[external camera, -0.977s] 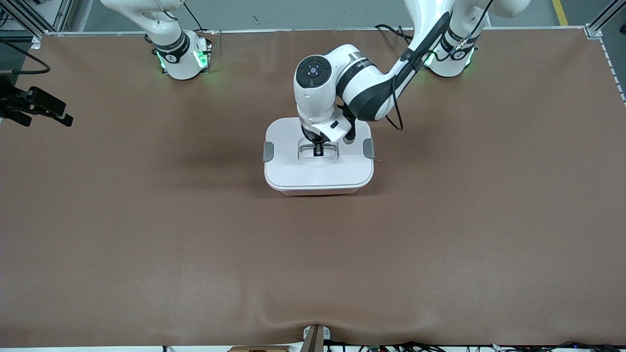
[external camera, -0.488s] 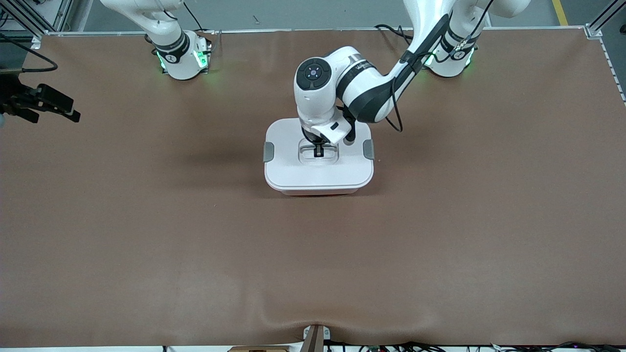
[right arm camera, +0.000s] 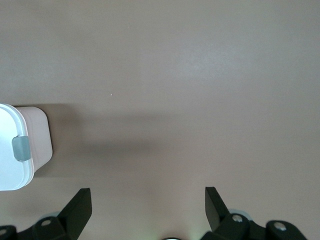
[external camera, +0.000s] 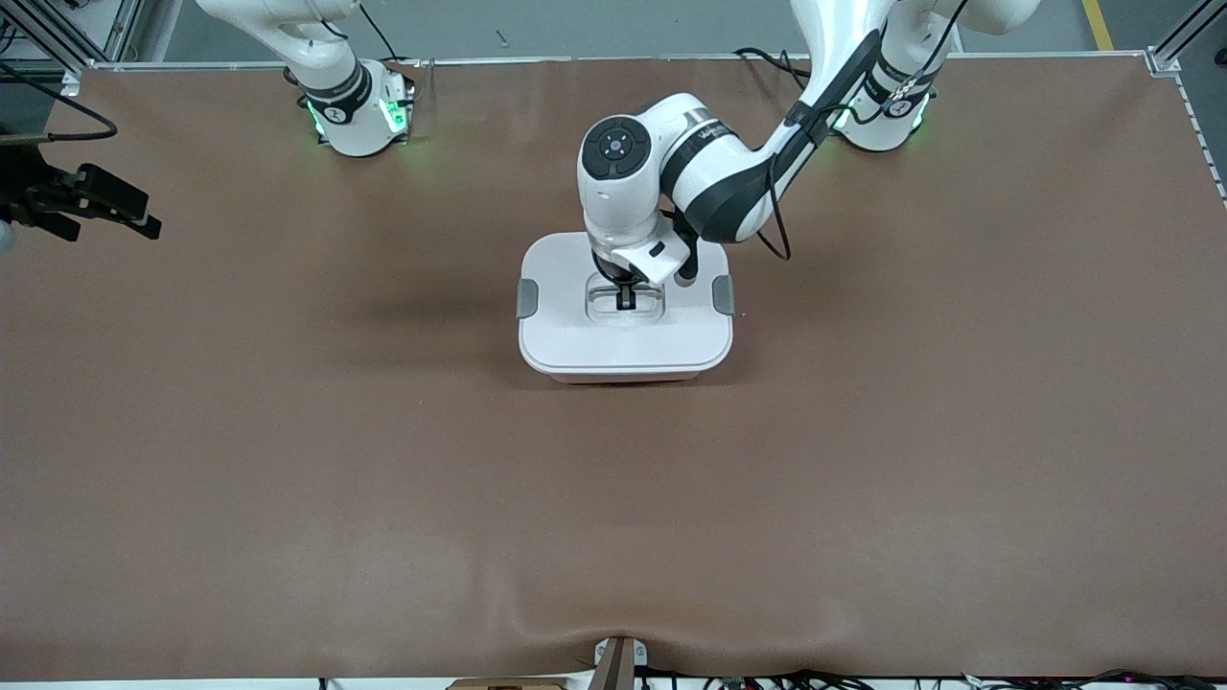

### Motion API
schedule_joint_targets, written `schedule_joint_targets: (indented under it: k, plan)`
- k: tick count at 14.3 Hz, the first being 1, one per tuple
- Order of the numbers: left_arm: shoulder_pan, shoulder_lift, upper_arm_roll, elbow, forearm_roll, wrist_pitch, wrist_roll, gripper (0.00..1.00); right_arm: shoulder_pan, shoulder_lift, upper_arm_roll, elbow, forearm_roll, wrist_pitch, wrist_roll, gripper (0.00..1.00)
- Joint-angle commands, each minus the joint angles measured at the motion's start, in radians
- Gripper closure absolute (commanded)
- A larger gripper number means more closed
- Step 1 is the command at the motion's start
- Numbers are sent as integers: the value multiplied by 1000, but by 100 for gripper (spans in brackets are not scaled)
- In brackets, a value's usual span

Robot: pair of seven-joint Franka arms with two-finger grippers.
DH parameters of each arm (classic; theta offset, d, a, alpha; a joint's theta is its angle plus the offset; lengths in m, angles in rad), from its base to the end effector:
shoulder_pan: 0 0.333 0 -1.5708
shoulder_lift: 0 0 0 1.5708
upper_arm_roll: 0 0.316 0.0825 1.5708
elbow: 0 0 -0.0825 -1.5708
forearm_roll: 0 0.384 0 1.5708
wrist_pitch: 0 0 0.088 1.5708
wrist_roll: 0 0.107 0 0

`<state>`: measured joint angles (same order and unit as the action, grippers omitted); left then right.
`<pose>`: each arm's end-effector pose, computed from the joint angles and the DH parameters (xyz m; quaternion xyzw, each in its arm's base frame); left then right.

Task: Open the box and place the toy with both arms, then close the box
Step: 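Lower the lid onto the box and press it down with the left gripper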

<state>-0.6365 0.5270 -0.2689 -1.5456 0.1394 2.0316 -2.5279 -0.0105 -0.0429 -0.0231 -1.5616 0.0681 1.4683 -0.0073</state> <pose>0.4529 -0.5209 0.3519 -0.6993 -0.7147 0.0036 0.0110 0.5305 -0.0103 0.6436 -0.9990 0.0105 0.0245 0.0349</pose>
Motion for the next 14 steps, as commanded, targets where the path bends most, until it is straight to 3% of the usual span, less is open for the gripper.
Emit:
schedule_joint_targets:
  k: [1,14]
  plan:
    - [-17,7,4,9,45,2,-92,100,1,-2,2,9,-2,-8,-2,0]
    - [-16,14,0,-1,100,27,-135,100,-2,-2,2,8,-5,-11,-3,0]
